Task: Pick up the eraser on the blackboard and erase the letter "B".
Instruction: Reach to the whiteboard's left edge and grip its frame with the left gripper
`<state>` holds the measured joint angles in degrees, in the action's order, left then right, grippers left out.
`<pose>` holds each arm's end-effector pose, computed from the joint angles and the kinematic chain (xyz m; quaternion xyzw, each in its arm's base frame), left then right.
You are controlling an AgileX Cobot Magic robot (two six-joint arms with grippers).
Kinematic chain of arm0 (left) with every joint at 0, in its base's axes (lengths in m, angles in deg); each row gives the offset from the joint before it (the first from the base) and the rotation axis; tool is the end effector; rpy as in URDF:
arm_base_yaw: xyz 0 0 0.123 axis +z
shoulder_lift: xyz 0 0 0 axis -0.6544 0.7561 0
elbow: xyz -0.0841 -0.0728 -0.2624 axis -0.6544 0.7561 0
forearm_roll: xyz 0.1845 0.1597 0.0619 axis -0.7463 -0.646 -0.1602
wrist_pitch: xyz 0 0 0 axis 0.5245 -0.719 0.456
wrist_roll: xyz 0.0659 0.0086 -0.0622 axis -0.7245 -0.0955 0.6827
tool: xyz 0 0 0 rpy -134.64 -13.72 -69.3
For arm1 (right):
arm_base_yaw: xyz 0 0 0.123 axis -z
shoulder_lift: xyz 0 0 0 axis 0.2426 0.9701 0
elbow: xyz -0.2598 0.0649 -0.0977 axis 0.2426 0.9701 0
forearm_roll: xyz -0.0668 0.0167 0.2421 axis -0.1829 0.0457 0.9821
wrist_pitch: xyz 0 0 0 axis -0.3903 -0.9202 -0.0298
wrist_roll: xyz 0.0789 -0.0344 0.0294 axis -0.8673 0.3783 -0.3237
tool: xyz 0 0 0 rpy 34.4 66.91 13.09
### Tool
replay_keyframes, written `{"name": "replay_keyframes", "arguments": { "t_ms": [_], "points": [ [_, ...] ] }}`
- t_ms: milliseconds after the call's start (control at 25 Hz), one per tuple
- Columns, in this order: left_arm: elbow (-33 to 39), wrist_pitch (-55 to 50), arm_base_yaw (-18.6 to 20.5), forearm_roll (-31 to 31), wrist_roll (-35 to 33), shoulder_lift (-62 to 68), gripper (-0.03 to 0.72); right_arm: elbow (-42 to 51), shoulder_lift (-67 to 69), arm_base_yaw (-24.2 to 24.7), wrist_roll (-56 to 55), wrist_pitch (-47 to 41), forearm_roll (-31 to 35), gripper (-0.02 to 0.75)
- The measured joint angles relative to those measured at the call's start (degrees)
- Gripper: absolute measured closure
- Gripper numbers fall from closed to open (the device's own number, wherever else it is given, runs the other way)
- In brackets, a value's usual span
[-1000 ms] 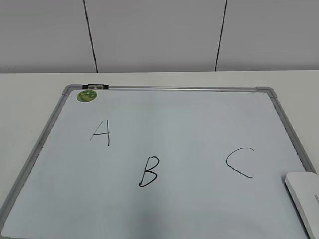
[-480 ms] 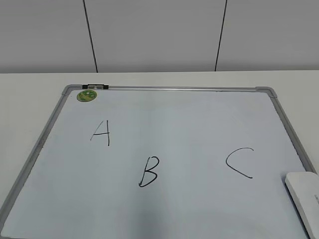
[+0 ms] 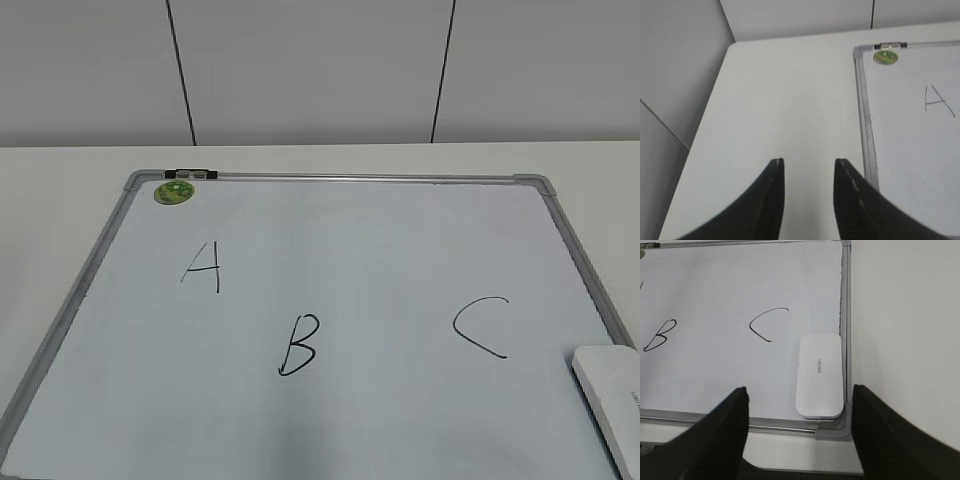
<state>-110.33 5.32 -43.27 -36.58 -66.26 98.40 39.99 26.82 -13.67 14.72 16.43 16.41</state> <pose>0.0581 0.0094 0.3323 -0.0035 0.8802 0.0519 0.4718 -0.0103 0.0105 0.2685 -0.0251 0.8698 0.0491 0.4904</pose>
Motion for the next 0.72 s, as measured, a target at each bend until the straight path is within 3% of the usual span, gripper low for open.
{"name": "replay_keyframes", "arguments": {
  "t_ms": [320, 720],
  "points": [
    [-10.9, 0.0, 0.0, 7.2, 0.0, 31.0, 0.446, 0.0, 0.0, 0.0, 0.0, 0.0, 0.0, 0.258],
    [-29.2, -0.4, 0.0, 8.1, 0.0, 62.0, 0.445, 0.0, 0.0, 0.0, 0.0, 0.0, 0.0, 0.258]
  ]
}}
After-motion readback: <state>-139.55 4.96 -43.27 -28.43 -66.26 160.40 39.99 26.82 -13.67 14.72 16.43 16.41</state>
